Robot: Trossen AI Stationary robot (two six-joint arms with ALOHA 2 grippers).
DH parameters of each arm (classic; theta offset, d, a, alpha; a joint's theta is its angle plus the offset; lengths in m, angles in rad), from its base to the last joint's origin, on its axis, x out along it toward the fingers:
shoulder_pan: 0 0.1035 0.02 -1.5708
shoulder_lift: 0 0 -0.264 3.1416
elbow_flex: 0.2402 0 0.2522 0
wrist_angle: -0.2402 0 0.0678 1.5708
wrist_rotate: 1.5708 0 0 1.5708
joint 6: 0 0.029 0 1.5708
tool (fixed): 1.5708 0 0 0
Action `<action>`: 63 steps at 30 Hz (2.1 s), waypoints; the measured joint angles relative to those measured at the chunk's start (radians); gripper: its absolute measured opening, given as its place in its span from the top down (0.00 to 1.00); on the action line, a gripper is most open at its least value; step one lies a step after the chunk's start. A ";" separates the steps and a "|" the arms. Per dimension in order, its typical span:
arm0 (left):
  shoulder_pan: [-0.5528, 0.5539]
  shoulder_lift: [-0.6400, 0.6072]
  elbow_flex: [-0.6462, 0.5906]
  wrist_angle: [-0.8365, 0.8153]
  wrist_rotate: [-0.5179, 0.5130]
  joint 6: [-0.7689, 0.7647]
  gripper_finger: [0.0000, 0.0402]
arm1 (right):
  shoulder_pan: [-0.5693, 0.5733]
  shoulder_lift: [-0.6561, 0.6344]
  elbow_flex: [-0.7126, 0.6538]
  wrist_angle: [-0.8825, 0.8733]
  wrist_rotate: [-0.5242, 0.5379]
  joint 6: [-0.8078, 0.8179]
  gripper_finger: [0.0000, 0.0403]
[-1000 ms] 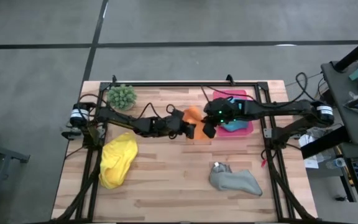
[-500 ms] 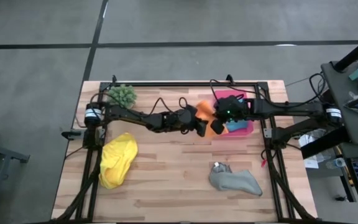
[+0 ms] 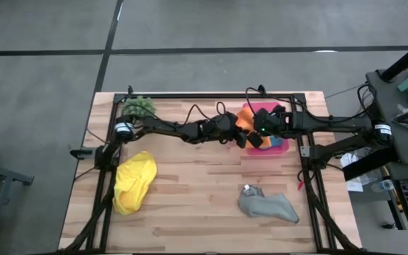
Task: Fold microfiber towels
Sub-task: Put the orange microfiber cloth into the pink bin
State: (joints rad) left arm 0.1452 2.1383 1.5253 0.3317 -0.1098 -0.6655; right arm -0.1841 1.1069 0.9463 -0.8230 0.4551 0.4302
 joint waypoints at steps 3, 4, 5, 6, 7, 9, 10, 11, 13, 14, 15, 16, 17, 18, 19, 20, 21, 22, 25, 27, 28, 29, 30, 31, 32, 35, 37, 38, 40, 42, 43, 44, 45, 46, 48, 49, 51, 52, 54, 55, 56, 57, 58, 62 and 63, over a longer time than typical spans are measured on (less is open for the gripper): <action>-0.001 0.045 0.058 0.004 0.008 0.000 1.00 | 0.000 0.000 -0.002 -0.028 0.032 0.018 0.98; -0.001 0.057 0.072 0.003 0.011 0.000 1.00 | 0.000 0.000 -0.002 -0.045 0.045 0.028 0.98; -0.001 0.070 0.086 -0.005 0.012 0.000 1.00 | 0.000 0.000 -0.002 -0.065 0.054 0.035 0.98; -0.001 0.081 0.102 0.000 0.014 0.001 1.00 | 0.000 0.000 -0.003 -0.084 0.067 0.047 0.98; -0.001 0.087 0.112 -0.002 0.017 0.001 1.00 | 0.000 0.000 -0.003 -0.098 0.073 0.053 0.98; -0.001 0.102 0.135 0.008 0.020 0.009 1.00 | 0.000 -0.005 -0.004 -0.121 0.080 0.072 0.98; -0.001 0.104 0.142 0.005 0.022 0.020 1.00 | 0.000 -0.010 -0.005 -0.128 0.087 0.075 0.98; -0.001 0.109 0.148 0.003 0.022 0.026 1.00 | 0.000 -0.015 -0.005 -0.137 0.094 0.080 0.98; 0.003 0.119 0.165 0.006 0.026 0.028 1.00 | -0.001 -0.029 -0.009 -0.144 0.099 0.090 0.98; 0.004 0.126 0.173 0.002 0.028 0.031 1.00 | -0.004 -0.038 -0.011 -0.148 0.100 0.091 0.98; 0.005 0.135 0.184 0.003 0.030 0.040 1.00 | -0.004 -0.047 -0.014 -0.148 0.104 0.095 0.98; 0.006 0.142 0.192 0.000 0.030 0.044 1.00 | -0.007 -0.058 -0.017 -0.145 0.107 0.096 0.98; 0.006 0.150 0.202 0.001 0.031 0.044 1.00 | -0.010 -0.069 -0.020 -0.147 0.106 0.097 0.98; 0.006 0.153 0.208 -0.001 0.034 0.044 1.00 | -0.013 -0.078 -0.023 -0.148 0.107 0.100 0.98; 0.006 0.158 0.212 -0.002 0.034 0.045 1.00 | -0.016 -0.087 -0.027 -0.146 0.107 0.104 0.98; 0.007 0.166 0.221 0.006 0.035 0.045 1.00 | -0.019 -0.096 -0.033 -0.145 0.108 0.110 0.98; 0.008 0.170 0.226 0.008 0.037 0.046 1.00 | -0.020 -0.103 -0.040 -0.145 0.109 0.117 0.98; 0.008 0.171 0.227 0.002 0.040 0.050 1.00 | -0.022 -0.110 -0.050 -0.145 0.109 0.127 0.98; 0.011 0.173 0.237 0.001 0.041 0.078 1.00 | -0.023 -0.119 -0.088 -0.144 0.111 0.154 0.98; 0.016 0.173 0.238 0.008 0.041 0.082 1.00 | -0.022 -0.122 -0.115 -0.139 0.121 0.173 0.98; 0.019 0.173 0.238 0.007 0.041 0.083 1.00 | -0.022 -0.124 -0.125 -0.129 0.121 0.182 0.98; 0.022 0.173 0.238 0.004 0.041 0.082 1.00 | -0.022 -0.125 -0.134 -0.123 0.124 0.188 0.98; 0.025 0.173 0.238 -0.001 0.041 0.081 1.00 | -0.022 -0.126 -0.142 -0.118 0.132 0.190 0.98; 0.027 0.173 0.238 -0.001 0.040 0.081 1.00 | -0.022 -0.127 -0.148 -0.108 0.142 0.199 0.98; 0.028 0.173 0.238 0.000 0.040 0.080 1.00 | -0.022 -0.127 -0.153 -0.098 0.150 0.203 0.98; 0.028 0.173 0.238 0.005 0.028 0.077 1.00 | -0.022 -0.126 -0.165 -0.066 0.165 0.201 0.98; 0.028 0.175 0.238 0.008 0.026 0.077 1.00 | -0.022 -0.124 -0.165 -0.059 0.176 0.198 0.98; 0.028 0.183 0.245 0.010 0.026 0.077 1.00 | -0.022 -0.124 -0.165 -0.058 0.177 0.198 0.98; 0.028 0.198 0.262 0.012 0.032 0.074 1.00 | -0.023 -0.124 -0.165 -0.058 0.181 0.197 0.98; 0.028 0.224 0.286 0.013 0.045 0.072 1.00 | -0.023 -0.124 -0.165 -0.061 0.184 0.197 0.98; 0.028 0.230 0.292 0.010 0.048 0.071 1.00 | -0.023 -0.124 -0.165 -0.063 0.184 0.196 0.98; 0.028 0.232 0.294 0.001 0.049 0.069 1.00 | -0.023 -0.124 -0.165 -0.063 0.184 0.190 0.98; 0.028 0.232 0.296 -0.001 0.048 0.070 1.00 | -0.023 -0.124 -0.166 -0.062 0.184 0.185 0.98; 0.028 0.232 0.297 0.000 0.047 0.070 1.00 | -0.023 -0.124 -0.169 -0.063 0.184 0.180 0.98; 0.033 0.231 0.301 0.003 0.047 0.070 1.00 | -0.028 -0.124 -0.175 -0.064 0.185 0.175 0.98; 0.035 0.230 0.301 0.004 0.048 0.070 1.00 | -0.033 -0.124 -0.178 -0.063 0.184 0.173 0.98; 0.038 0.231 0.300 -0.004 0.048 0.069 1.00 | -0.042 -0.124 -0.186 -0.062 0.185 0.170 0.98; 0.038 0.236 0.300 -0.004 0.047 0.070 1.00 | -0.046 -0.124 -0.191 -0.061 0.186 0.170 0.98; 0.039 0.243 0.300 -0.004 0.047 0.069 1.00 | -0.057 -0.124 -0.204 -0.061 0.184 0.170 0.98; 0.039 0.245 0.300 -0.008 0.047 0.068 1.00 | -0.061 -0.124 -0.211 -0.058 0.184 0.171 0.98; 0.039 0.246 0.300 -0.007 0.047 0.067 1.00 | -0.065 -0.124 -0.218 -0.055 0.182 0.173 0.98; 0.038 0.246 0.300 -0.007 0.047 0.067 0.99 | -0.067 -0.124 -0.225 -0.053 0.180 0.178 0.98; 0.038 0.246 0.300 -0.003 0.047 0.067 0.98 | -0.068 -0.124 -0.232 -0.050 0.180 0.180 0.98; 0.038 0.246 0.300 -0.004 0.051 0.067 0.89 | -0.069 -0.124 -0.246 -0.050 0.181 0.180 0.98; 0.038 0.246 0.300 -0.006 0.057 0.066 0.86 | -0.069 -0.124 -0.246 -0.047 0.182 0.179 0.98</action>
State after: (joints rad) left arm 0.1833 2.3840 1.8256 0.3253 -0.0531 -0.5991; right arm -0.2527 0.9825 0.7002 -0.8704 0.6373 0.6091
